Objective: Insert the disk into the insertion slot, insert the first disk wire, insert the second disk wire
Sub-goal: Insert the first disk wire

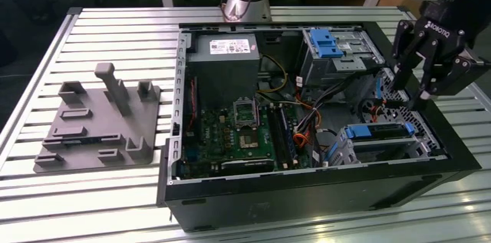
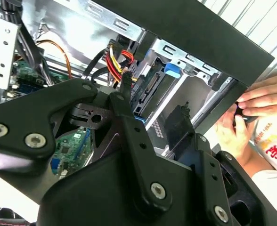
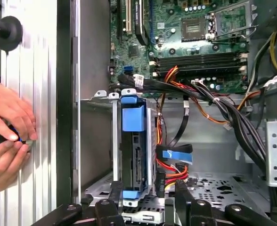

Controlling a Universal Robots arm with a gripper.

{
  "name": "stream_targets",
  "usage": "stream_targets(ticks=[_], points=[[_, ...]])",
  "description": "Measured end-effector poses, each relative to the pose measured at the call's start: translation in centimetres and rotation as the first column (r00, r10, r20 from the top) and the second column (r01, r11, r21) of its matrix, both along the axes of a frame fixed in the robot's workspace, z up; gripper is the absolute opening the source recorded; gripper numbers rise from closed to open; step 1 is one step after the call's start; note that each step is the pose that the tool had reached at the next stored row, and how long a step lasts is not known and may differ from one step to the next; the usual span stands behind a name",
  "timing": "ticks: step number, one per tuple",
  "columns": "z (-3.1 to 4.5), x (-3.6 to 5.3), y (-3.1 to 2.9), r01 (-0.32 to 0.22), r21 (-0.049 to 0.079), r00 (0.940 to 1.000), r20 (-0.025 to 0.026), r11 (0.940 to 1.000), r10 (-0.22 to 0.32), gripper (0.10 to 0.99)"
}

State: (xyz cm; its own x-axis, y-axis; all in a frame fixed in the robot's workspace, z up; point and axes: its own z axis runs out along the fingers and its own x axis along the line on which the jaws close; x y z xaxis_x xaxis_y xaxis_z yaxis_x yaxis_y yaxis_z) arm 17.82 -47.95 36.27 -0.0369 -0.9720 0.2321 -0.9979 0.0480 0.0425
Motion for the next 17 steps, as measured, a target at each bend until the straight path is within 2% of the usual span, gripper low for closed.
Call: stream_targets(ticks=[2, 6, 7, 8, 9, 17], points=[[-0.27, -0.02, 0.17, 0.0, -0.011, 1.0, 0.0, 0.9999, 0.0, 0.557], [-0.57, -0.04, 0.96, 0.0, -0.033, 1.0, 0.0, 0.9994, 0.0, 0.541], [-0.61, -0.05, 1.12, 0.0, -0.038, 1.0, 0.0, 0.9993, 0.0, 0.478], [-0.65, -0.05, 1.25, 0.0, -0.042, 1.0, 0.0, 0.9991, 0.0, 0.478], [-0.7, -0.05, 1.34, 0.0, -0.045, 1.0, 0.0, 0.999, 0.0, 0.408], [-1.07, -0.06, 1.68, 0.0, -0.052, 1.0, 0.0, 0.9986, 0.0, 0.392]])
